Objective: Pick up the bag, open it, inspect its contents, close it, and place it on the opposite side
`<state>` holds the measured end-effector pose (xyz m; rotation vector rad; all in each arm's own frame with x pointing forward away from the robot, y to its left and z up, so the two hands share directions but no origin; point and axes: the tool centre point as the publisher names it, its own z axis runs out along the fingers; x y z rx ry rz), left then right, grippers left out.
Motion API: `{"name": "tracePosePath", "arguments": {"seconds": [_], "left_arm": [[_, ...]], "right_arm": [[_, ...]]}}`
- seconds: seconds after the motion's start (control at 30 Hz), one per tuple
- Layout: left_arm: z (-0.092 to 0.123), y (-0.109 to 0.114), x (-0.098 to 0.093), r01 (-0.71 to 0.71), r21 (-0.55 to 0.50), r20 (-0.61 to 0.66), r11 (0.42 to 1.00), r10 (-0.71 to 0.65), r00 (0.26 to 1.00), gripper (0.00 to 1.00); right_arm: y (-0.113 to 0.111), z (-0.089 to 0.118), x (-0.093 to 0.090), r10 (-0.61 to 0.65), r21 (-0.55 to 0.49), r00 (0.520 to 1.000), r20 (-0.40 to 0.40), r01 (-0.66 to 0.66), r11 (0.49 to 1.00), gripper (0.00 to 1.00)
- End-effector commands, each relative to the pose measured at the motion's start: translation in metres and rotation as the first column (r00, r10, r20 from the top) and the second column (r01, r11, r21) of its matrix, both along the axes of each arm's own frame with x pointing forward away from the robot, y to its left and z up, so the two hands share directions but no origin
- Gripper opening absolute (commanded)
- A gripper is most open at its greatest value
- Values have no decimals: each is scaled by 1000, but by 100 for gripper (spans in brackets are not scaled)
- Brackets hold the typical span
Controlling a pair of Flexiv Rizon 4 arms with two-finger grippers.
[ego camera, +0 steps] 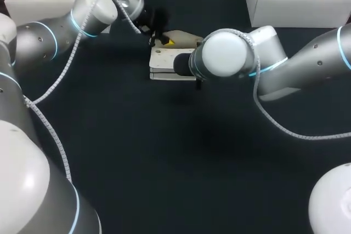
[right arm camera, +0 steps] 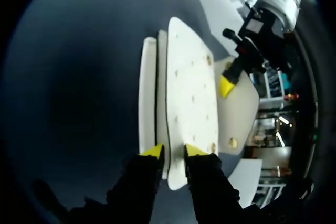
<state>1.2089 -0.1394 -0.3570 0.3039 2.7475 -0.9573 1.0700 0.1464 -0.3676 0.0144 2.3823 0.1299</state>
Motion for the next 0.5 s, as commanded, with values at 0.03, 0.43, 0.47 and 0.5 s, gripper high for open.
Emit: {"name": "tracePosePath", "arguments": {"seconds": [0.03,0.43,0.47,0.5], "left_arm": [[11,5,3,15,-18,-23,1000,-15,1000,0],[61,12,5,46,-89,-106,995,-55,993,0],[65,13,4,52,-87,-114,995,-62,992,0],[68,13,2,58,-91,-120,994,-69,990,0]], "right_arm": [[3,24,-10,-36,-37,999,-30,35,999,100],[-1,83,-23,1,-15,1000,-30,-1,1000,44],[0,87,-20,-2,-23,999,-39,1,1000,26],[1,88,-18,-5,-26,999,-41,4,1000,15]]}}
